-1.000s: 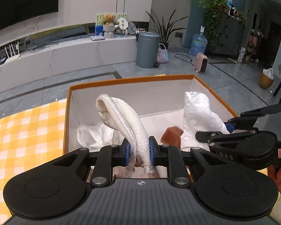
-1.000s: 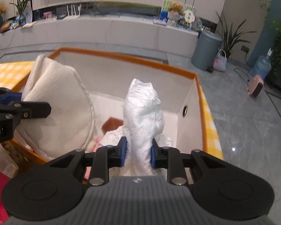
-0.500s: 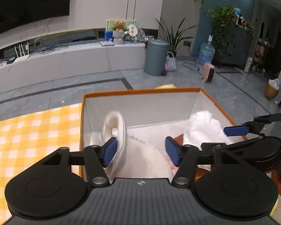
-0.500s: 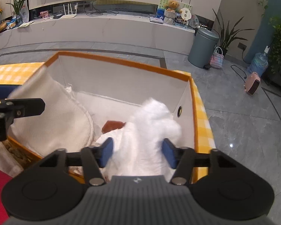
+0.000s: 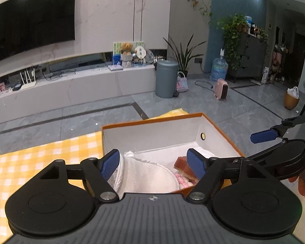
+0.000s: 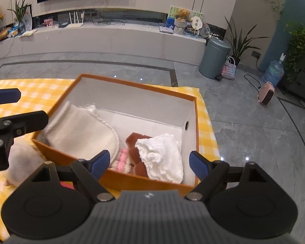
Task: Organize soft objects
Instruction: 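Lower the items into the orange box and open both tools, then move both open tools back over the white mesh bag on the table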
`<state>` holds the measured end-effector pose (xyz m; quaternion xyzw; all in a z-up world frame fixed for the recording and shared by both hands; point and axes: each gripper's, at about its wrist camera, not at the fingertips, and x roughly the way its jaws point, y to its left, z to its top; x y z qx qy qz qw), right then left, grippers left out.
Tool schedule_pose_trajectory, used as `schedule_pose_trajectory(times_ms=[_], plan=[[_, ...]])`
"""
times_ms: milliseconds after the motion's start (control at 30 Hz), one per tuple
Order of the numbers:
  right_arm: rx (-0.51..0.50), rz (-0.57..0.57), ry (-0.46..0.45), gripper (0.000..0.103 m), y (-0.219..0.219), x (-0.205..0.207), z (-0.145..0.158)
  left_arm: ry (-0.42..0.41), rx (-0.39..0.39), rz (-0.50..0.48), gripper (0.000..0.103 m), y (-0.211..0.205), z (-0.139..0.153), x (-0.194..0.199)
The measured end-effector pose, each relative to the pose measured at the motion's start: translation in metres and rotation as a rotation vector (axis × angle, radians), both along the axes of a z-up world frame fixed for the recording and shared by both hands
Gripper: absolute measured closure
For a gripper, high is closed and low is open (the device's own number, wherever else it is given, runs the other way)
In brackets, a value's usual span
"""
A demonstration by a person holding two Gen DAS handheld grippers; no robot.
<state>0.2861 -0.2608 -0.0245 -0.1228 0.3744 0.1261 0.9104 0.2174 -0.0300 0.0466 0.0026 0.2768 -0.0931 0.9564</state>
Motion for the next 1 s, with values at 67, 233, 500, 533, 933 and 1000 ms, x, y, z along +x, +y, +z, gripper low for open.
schedule_pose_trajectory(times_ms=[67,233,500,533,933,1000], plan=[[0.020,0.009,-0.008,0.018,0.000,-0.016,0.007,-0.020,-0.010,0.009,0.015,0.003,0.005,-0.012],[0.080,0.027,-0.043,0.014,0.003,-0.063,0.018,-0.066,-0.045,0.012,0.015,0.009,0.012,-0.045],[0.188,-0.041,-0.144,0.014,0.011,-0.140,0.008,-0.149,-0.061,0.032,0.015,0.020,0.006,-0.093],[0.209,-0.056,-0.154,0.014,0.012,-0.150,0.004,-0.160,-0.057,0.038,0.015,0.021,0.005,-0.098],[0.248,-0.188,-0.272,0.014,0.036,-0.233,-0.046,-0.160,-0.073,0.100,0.015,0.050,-0.032,-0.146],[0.247,-0.179,-0.260,0.014,0.041,-0.237,-0.055,-0.142,-0.078,0.104,0.015,0.054,-0.039,-0.149]])
